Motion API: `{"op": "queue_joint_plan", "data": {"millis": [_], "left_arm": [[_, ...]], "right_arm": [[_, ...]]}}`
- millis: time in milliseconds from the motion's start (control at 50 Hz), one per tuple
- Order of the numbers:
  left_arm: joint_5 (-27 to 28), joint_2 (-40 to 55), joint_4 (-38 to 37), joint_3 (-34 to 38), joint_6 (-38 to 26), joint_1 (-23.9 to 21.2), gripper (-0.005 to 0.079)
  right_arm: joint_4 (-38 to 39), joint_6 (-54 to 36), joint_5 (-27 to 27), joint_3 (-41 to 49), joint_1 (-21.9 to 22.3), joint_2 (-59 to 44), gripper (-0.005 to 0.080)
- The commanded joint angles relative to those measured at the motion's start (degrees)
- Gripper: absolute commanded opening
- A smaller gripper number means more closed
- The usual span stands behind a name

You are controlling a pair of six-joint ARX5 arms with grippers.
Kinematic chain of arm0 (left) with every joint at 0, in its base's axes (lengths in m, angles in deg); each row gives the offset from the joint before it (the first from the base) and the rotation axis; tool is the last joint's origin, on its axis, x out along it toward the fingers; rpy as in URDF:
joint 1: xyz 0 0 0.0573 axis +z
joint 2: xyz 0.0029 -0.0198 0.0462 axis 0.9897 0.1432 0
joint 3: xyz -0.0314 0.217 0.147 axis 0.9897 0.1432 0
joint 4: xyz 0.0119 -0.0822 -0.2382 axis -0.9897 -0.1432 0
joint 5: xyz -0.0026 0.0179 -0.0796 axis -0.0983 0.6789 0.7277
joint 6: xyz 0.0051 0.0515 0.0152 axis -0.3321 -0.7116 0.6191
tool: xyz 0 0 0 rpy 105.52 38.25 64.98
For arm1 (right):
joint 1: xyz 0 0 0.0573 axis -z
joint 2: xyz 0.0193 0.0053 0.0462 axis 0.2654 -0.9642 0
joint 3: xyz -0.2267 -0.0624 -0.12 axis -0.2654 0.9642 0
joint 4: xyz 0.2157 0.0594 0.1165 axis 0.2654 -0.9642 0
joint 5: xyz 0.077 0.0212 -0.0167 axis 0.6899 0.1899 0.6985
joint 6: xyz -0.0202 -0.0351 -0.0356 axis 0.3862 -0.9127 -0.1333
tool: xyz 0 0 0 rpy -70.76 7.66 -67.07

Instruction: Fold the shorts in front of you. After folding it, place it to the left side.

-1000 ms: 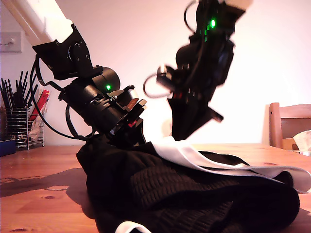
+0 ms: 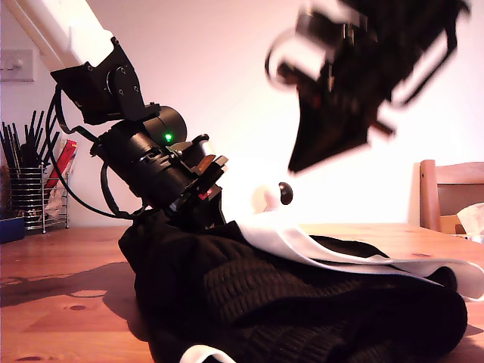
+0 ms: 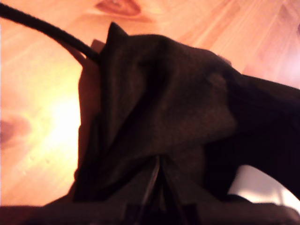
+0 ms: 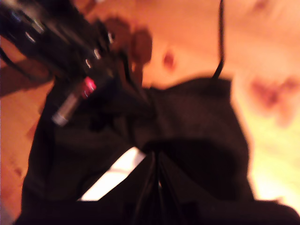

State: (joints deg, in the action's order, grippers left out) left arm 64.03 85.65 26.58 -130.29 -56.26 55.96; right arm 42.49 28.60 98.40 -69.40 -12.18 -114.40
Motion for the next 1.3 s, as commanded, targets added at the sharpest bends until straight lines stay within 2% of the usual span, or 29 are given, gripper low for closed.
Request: {"op": "queue_joint_plan", "data": {"millis": [0,180,340,980,1120,1280], "left_arm": [[0.07,0.94,-0.07,0.50,-0.68,-0.26,-0.0012],[0.07,0.94,-0.24,0.50,-0.68,-0.26,-0.0012],[0.22,0.94,-0.46,0.50,-0.72,-0.50,-0.0012],[1.57,0.94,-0.46,0.50,-1.03,-1.22,-0.0012],[1.27,0.94,-0.07,0.50,-1.09,-1.22,-0.0012],[0.20,0.94,0.11,0.50,-1.11,-1.22,-0.0012]], "right_arm": [[0.85,0.52,2.08,0.57,1.16,-0.83,-0.0013],[2.03,2.64,10.54,0.57,3.89,-5.62,-0.0013],[4.28,3.45,14.64,0.55,4.72,-10.45,-0.0013],[9.35,4.48,19.96,0.52,4.04,-19.61,-0.0013],[9.29,4.66,22.03,0.52,3.06,-19.85,-0.0013],[8.85,6.78,27.02,0.52,0.92,-19.85,-0.0013]]}}
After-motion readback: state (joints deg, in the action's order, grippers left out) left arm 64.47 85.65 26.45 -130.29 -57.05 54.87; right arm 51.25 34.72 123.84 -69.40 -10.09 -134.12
